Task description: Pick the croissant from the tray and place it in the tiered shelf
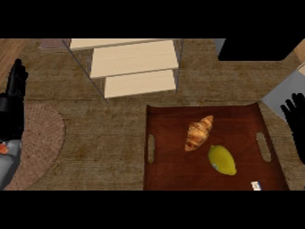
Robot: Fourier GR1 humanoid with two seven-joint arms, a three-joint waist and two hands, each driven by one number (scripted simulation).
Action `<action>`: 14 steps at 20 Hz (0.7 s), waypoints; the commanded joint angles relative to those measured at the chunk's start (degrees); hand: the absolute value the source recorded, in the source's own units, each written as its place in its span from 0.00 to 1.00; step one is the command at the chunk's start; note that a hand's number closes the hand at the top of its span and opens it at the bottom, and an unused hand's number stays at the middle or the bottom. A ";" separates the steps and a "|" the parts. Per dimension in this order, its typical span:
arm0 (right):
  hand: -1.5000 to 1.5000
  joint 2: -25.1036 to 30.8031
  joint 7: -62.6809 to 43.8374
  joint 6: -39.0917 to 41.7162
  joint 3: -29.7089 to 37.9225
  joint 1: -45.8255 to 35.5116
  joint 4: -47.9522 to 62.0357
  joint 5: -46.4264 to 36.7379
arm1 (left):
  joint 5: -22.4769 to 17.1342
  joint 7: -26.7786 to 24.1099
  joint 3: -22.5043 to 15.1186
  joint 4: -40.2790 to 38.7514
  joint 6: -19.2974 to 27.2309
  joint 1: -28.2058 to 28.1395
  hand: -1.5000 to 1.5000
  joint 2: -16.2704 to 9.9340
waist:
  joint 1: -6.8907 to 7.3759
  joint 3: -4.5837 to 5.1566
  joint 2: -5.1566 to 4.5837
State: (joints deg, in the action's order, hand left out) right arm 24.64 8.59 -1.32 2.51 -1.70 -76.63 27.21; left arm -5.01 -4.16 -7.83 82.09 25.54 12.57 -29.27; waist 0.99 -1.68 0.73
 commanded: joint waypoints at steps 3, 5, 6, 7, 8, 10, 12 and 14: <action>1.00 -1.56 4.36 -18.00 3.71 6.11 -4.91 -8.66 | -6.30 6.76 0.09 -2.12 -4.08 -6.17 0.50 2.04 | -3.07 2.06 -0.08; 1.00 -0.56 5.44 -25.37 7.26 8.22 -5.99 -11.58 | -8.76 9.75 -0.73 -5.01 -4.65 -9.11 0.50 4.69 | -6.24 2.67 -0.12; 1.00 -0.14 6.60 -28.86 9.12 9.50 -6.23 -13.19 | -10.14 11.12 -1.10 -5.63 -5.49 -10.52 0.50 5.58 | -7.31 2.84 -0.07; 1.00 3.66 -1.77 -29.12 6.89 17.23 3.70 -17.04 | -10.35 10.25 -1.17 -4.88 -5.62 -10.08 0.50 6.06 | -7.60 3.74 -3.65; 1.00 -0.47 -2.73 -34.09 8.31 18.02 2.89 -15.71 | -12.43 12.07 -1.54 -5.42 -7.02 -11.07 0.50 7.30 | -7.26 2.87 -2.14; 1.00 -9.57 -1.88 -41.72 7.53 19.32 -2.32 -14.72 | -14.48 13.14 -2.32 -5.19 -8.85 -13.14 0.50 8.70 | -5.30 2.32 -0.56; 0.00 -16.28 2.14 -47.05 3.46 24.08 -8.59 -18.05 | -15.82 13.78 -1.84 -5.54 -10.66 -12.16 0.50 8.45 | -4.81 2.12 -0.39; 0.00 -19.63 2.32 -52.46 -1.94 26.49 -15.56 -23.16 | -16.76 15.10 -2.18 -4.54 -12.79 -12.38 0.50 7.68 | -2.97 2.07 -0.49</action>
State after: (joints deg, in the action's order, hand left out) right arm 12.39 10.03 -43.39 5.74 19.31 -84.28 9.82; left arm -19.05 8.78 -9.69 77.43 15.87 1.07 -22.10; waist -3.58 0.53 0.09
